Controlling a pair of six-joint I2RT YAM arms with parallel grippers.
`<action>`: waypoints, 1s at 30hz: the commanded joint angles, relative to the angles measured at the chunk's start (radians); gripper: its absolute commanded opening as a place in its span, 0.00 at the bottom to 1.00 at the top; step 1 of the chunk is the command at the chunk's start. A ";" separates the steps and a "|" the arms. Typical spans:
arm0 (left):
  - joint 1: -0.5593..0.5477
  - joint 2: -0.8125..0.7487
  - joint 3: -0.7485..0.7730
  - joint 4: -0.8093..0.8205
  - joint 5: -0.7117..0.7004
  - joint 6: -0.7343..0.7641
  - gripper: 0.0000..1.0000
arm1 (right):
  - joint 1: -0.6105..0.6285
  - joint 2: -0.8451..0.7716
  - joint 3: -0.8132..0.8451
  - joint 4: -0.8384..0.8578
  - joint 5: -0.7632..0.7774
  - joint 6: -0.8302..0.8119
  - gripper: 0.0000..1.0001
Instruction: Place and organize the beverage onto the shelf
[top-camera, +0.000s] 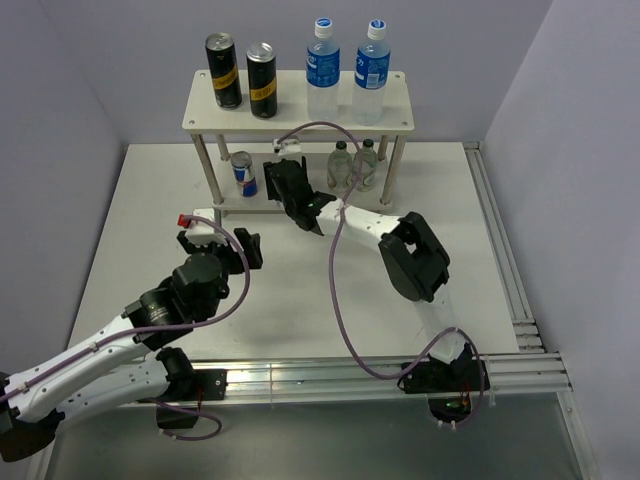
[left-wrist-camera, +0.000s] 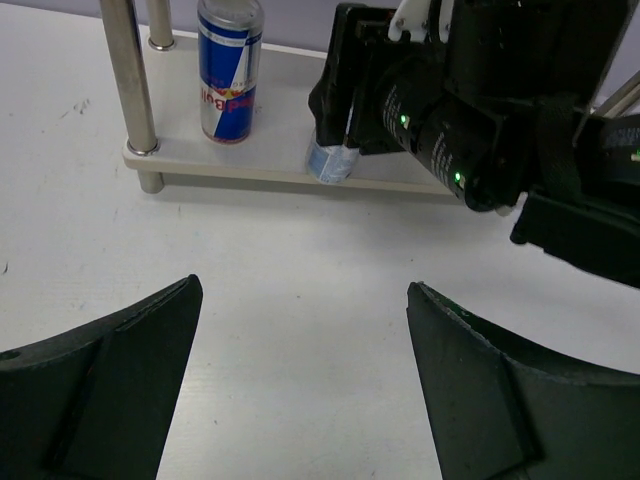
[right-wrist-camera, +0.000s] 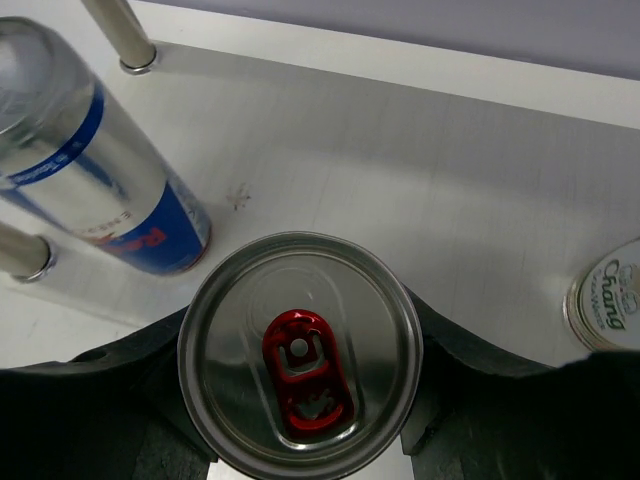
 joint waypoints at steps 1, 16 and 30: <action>-0.006 -0.019 -0.019 0.045 -0.002 0.012 0.89 | -0.015 0.004 0.138 0.083 -0.003 -0.018 0.00; -0.006 -0.031 -0.037 0.039 -0.008 0.000 0.89 | -0.018 0.159 0.333 0.017 -0.029 -0.013 0.12; -0.006 -0.038 -0.049 0.039 -0.010 -0.010 0.89 | -0.012 0.113 0.209 0.052 -0.006 -0.009 0.87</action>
